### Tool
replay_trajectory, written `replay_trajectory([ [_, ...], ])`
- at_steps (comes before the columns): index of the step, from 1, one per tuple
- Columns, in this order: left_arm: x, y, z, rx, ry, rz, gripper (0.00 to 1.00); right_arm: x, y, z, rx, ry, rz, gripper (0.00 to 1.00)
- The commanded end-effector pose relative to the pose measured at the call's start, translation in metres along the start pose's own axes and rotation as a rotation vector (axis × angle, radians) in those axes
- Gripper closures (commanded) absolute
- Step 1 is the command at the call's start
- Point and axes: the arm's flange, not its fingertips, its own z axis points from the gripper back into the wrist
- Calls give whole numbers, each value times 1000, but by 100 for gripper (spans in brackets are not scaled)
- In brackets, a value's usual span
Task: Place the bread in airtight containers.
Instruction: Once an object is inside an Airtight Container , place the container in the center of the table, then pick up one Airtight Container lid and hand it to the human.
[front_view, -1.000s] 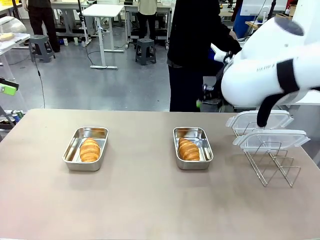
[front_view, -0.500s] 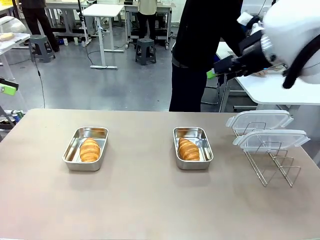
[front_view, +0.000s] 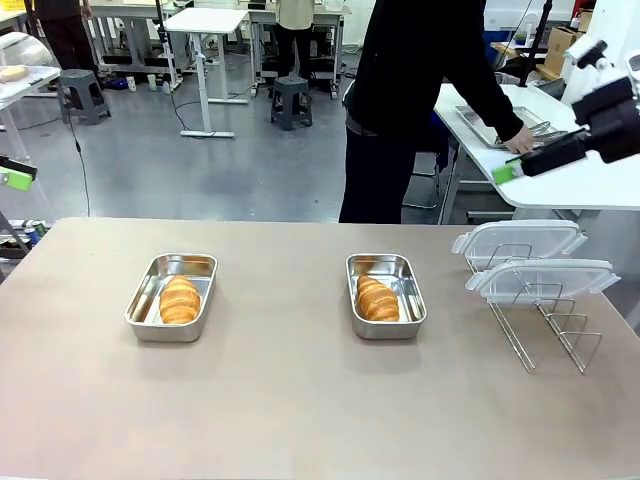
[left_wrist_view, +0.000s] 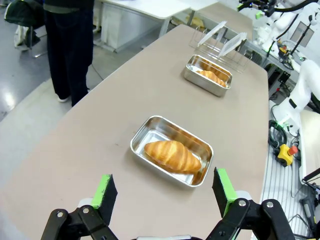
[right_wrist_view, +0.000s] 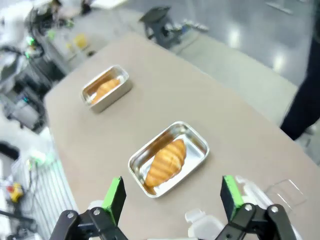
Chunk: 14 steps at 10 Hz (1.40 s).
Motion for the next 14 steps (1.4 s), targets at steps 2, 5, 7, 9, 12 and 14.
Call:
replay_trajectory([
  [2,1,-1,0,-8,-7,-13,0,-33,3,14,60,-49,144,0],
  [5,1,-1,0,-8,-7,-13,0,-25,0,13,46,1,109,0],
  [7,1,-1,0,-8,-7,-13,0,-25,0,13,46,1,109,0],
  [9,1,-1,0,-8,-7,-13,0,-25,0,13,46,1,109,0],
  [12,1,-1,0,-8,-7,-13,0,-25,0,13,46,1,109,0],
  [14,1,-1,0,-8,-7,-13,0,-25,0,13,46,1,109,0],
])
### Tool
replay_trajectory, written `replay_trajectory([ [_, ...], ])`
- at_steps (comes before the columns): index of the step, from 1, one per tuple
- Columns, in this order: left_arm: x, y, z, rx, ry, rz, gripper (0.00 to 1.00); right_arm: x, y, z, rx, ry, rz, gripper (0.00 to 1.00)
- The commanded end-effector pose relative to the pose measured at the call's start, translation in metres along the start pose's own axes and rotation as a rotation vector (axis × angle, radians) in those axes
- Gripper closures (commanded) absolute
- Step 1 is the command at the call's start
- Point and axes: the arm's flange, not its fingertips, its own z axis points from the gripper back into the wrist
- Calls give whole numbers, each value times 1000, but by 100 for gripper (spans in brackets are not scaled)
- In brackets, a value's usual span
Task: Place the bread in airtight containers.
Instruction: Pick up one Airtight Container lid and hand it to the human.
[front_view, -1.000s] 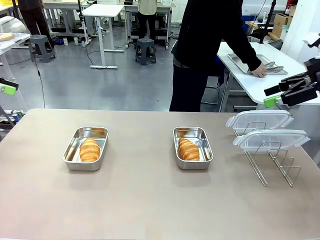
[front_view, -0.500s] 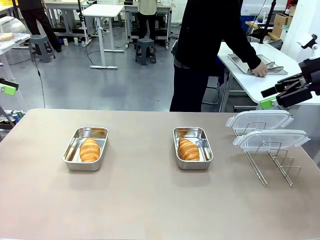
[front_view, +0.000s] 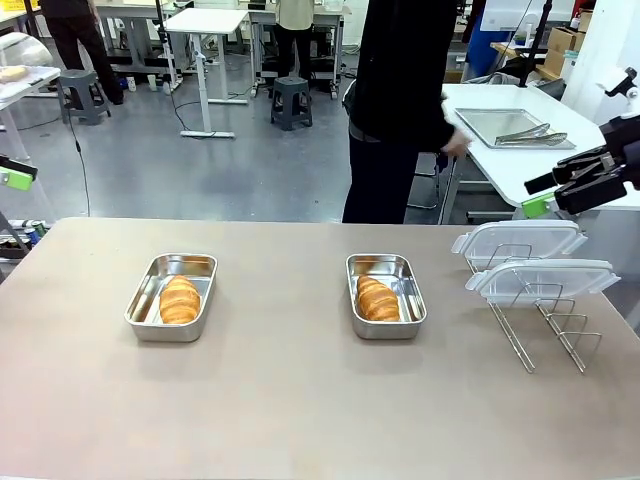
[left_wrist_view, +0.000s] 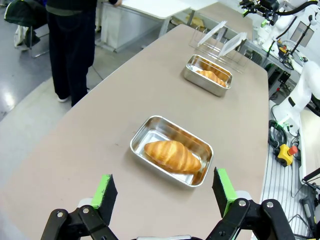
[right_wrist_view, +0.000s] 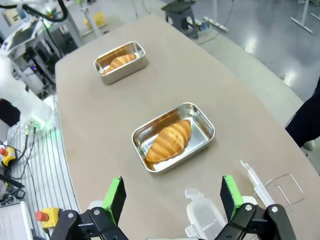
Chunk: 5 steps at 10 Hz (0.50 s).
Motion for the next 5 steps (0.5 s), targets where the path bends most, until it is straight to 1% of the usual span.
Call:
replay_trajectory([
  [1,1,-1,1,-7,-8,-12,0,0,0,0,0,0,0,0],
  [2,1,-1,1,-7,-8,-12,0,5,17,9,-47,121,101,0],
  [3,1,-1,1,-7,-8,-12,0,11,26,9,-47,302,352,0],
  [4,1,-1,1,-7,-8,-12,0,13,32,5,-69,435,524,0],
  [5,1,-1,1,-7,-8,-12,0,14,33,-1,-92,542,599,0],
])
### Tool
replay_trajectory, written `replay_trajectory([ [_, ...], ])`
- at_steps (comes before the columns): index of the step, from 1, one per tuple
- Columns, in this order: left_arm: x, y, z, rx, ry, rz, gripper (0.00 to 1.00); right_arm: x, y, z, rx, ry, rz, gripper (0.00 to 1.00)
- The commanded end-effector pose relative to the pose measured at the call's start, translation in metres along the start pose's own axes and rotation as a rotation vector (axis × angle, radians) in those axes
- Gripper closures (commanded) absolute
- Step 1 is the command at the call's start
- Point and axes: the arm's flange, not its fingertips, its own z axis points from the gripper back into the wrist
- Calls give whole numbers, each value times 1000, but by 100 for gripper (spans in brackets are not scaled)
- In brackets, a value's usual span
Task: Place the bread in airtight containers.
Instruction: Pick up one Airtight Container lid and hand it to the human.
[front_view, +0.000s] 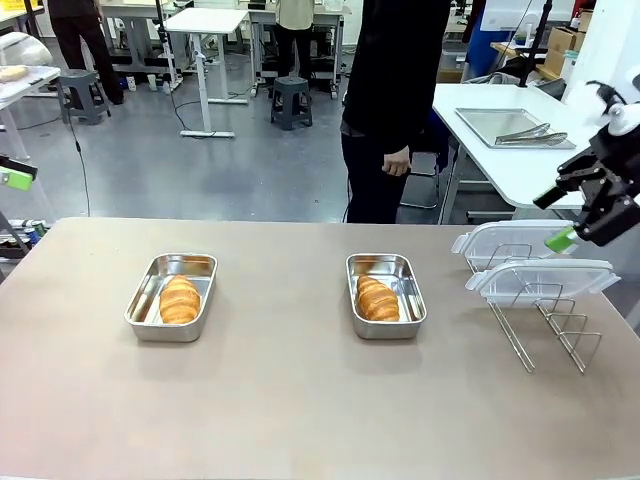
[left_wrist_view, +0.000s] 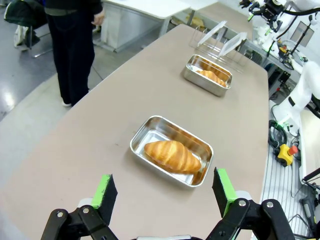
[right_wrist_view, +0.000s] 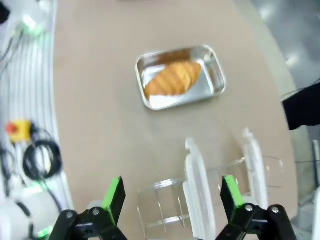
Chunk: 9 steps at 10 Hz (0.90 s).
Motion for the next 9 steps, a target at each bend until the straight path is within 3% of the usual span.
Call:
replay_trajectory([
  [1,1,-1,1,-7,-8,-12,0,0,3,-5,-45,209,279,0],
  [3,1,-1,1,-7,-8,-12,0,-4,2,-20,-8,316,322,0],
  [5,1,-1,1,-7,-8,-12,0,-8,-4,-38,-42,409,234,0],
  [9,1,-1,1,-7,-8,-12,0,-34,-14,-73,-32,463,172,0],
])
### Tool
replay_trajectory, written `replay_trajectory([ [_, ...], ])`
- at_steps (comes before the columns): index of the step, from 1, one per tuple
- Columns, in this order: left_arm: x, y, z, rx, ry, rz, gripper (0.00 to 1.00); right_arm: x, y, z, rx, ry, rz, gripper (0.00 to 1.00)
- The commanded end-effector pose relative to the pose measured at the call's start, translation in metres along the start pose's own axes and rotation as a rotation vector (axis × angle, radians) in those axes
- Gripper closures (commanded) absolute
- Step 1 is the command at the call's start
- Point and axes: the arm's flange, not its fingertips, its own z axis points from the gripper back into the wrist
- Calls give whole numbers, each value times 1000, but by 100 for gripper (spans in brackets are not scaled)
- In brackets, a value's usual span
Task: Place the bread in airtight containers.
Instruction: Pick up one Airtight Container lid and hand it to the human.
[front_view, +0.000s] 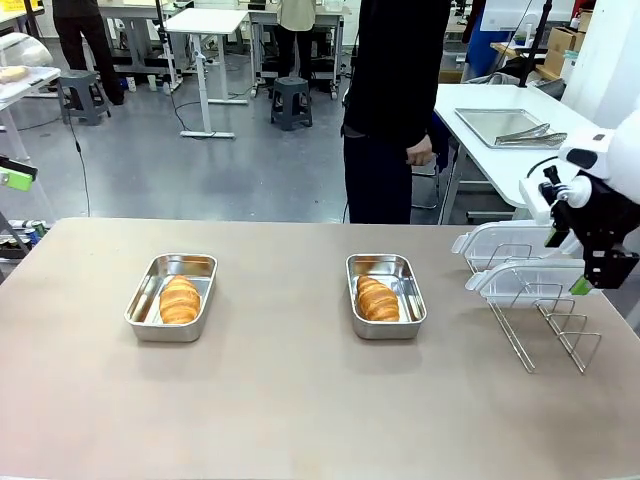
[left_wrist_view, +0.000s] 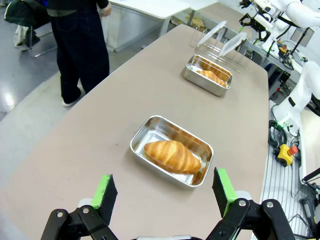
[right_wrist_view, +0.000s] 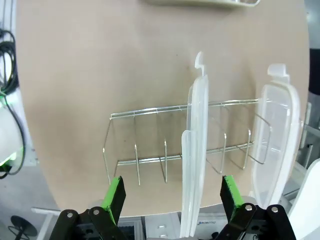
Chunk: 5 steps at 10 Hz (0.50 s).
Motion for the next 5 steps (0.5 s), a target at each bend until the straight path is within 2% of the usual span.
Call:
replay_trajectory([
  [1,1,-2,0,-7,-8,-13,0,-8,-4,-16,-11,10,-27,0],
  [2,1,-2,0,-7,-8,-13,0,-14,-4,-23,-35,-14,-38,0],
  [3,1,-2,0,-7,-8,-13,0,-15,-3,-24,-52,-14,-34,59],
  [4,1,-2,0,-7,-8,-13,0,-19,3,-21,-62,-28,-27,59],
  [5,1,-2,0,-7,-8,-13,0,-22,4,-17,-72,-35,-22,100],
])
